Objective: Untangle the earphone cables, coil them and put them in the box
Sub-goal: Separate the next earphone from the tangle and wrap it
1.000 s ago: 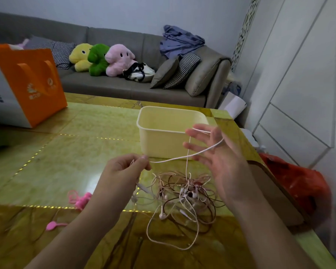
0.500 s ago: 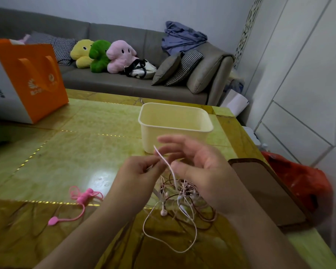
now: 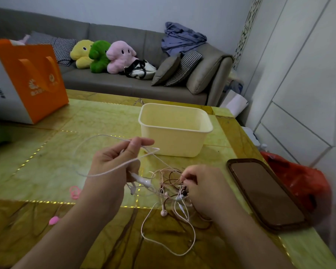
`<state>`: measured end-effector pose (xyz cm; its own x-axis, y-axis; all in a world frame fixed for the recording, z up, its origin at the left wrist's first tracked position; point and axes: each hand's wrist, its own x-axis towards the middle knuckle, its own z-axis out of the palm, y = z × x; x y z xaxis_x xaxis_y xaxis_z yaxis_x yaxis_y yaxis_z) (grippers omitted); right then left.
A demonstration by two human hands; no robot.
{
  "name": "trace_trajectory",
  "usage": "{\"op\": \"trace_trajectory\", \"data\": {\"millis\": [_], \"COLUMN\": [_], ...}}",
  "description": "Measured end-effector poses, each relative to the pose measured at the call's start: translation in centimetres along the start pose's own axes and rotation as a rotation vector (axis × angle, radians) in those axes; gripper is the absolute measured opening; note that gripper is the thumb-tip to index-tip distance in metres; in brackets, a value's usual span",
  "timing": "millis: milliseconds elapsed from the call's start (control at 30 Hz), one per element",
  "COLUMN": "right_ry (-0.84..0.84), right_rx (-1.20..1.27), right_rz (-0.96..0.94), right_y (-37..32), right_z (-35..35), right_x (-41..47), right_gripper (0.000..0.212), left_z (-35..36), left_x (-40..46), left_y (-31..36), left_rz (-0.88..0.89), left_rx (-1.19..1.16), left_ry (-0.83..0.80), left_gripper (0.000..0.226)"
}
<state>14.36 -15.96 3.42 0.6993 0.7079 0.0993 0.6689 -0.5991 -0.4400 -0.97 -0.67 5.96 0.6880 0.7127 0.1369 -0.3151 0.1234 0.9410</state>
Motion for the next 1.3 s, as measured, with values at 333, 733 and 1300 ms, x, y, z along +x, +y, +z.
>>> {"op": "trace_trajectory", "data": {"millis": [333, 733, 1300], "right_ry": [0.281, 0.146, -0.195], "right_rx": [0.341, 0.598, 0.694], "right_rz": [0.001, -0.046, -0.137], "right_y": [-0.4, -2.2, -1.8], "right_z": [-1.2, -3.3, -3.4], "right_x": [-0.1, -0.9, -1.1], "right_gripper": [0.025, 0.022, 0.029], "left_z": [-0.2, 1.9, 3.3], "left_x": [0.1, -0.8, 0.3], "left_y": [-0.8, -2.2, -5.5], "left_rz": [-0.022, 0.023, 0.048], "left_rx": [0.339, 0.598, 0.907], "left_ry": [0.042, -0.149, 0.006], "left_gripper": [0.022, 0.02, 0.033]}}
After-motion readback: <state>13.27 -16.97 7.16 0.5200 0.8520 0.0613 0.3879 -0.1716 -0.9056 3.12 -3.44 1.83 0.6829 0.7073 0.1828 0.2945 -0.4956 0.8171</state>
